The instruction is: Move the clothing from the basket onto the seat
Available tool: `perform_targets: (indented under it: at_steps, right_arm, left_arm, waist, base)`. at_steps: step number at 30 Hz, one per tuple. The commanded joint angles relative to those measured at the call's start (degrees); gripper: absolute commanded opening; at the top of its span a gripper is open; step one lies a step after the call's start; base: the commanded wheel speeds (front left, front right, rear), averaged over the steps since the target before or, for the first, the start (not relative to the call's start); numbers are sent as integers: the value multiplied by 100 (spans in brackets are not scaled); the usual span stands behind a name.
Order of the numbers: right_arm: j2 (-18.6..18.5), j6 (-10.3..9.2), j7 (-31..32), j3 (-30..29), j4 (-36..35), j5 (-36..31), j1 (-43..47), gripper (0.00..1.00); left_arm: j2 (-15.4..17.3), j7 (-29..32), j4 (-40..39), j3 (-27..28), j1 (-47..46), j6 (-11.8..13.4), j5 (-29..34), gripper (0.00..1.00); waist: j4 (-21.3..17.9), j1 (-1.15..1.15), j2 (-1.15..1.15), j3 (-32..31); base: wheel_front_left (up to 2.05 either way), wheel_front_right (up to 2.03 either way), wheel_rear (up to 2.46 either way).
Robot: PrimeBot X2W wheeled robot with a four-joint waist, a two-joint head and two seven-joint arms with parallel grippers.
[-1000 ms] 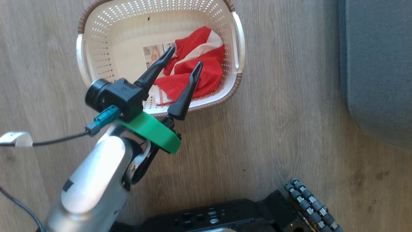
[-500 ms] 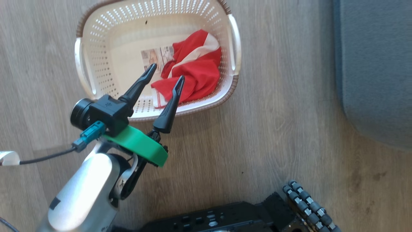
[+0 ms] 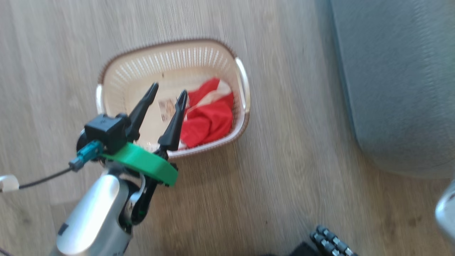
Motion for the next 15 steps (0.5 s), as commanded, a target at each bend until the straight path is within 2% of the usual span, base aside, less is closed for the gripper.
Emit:
perform_targets:
  at_steps: [1, 6, 7, 15]
  right_arm:
    - [62, -2, -62, 203, -257, 100, 50, 100]
    - [597, -2, -75, 1256, -1208, 771, 1018, 100]
    - [701, -2, -76, 1639, -1630, 1042, 1541, 100]
    - [914, -2, 30, 2948, -3013, 1844, 3471, 100]
  left_arm:
    - [18, -68, -117, 217, 119, -14, -62, 100]
    - [-47, -188, 181, 330, 321, -26, -160, 100]
    - [-92, -230, 320, 385, 406, -41, -185, 100]
    - [-62, -302, 803, 851, 809, 12, -149, 100]
  waist:
    - [-13, 0, 0, -501]
    - [240, 0, 0, -1198]
    - [403, 0, 0, -1495]
    - [984, 0, 0, -2271]
  base:
    - [0, 0, 0]
    - [0, 0, 0]
    - [0, 0, 0]
    - [0, 0, 0]
